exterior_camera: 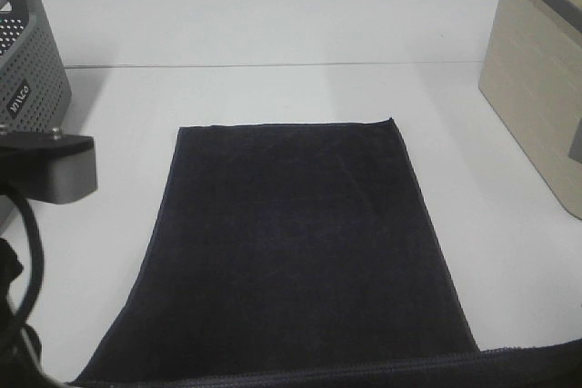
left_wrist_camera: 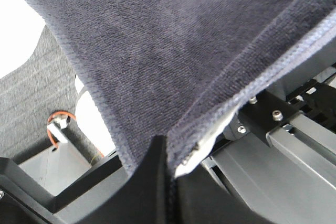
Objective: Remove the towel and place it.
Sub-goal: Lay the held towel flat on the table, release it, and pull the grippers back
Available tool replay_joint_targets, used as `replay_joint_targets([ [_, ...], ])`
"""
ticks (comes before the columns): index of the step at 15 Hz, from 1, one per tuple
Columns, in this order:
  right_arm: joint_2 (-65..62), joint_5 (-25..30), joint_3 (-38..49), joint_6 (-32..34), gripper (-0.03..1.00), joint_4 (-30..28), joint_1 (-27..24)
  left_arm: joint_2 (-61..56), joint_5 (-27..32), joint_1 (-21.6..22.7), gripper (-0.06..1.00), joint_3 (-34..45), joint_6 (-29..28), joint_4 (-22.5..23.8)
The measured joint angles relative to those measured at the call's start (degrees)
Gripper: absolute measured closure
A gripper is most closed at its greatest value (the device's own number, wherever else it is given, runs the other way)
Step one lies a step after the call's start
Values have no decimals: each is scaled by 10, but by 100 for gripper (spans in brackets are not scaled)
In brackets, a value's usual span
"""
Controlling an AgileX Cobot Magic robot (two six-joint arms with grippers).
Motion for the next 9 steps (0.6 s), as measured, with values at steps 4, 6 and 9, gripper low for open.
replay_joint_targets([
  [4, 25, -1, 18, -3, 95, -13, 0, 79, -1, 0, 94, 0, 38, -6],
  [6, 56, -1, 18, -18, 95, -13, 0, 116, -1, 0, 94, 0, 54, -6],
  [9, 117, -1, 19, -49, 95, -17, 0, 170, -1, 0, 94, 0, 87, -22],
])
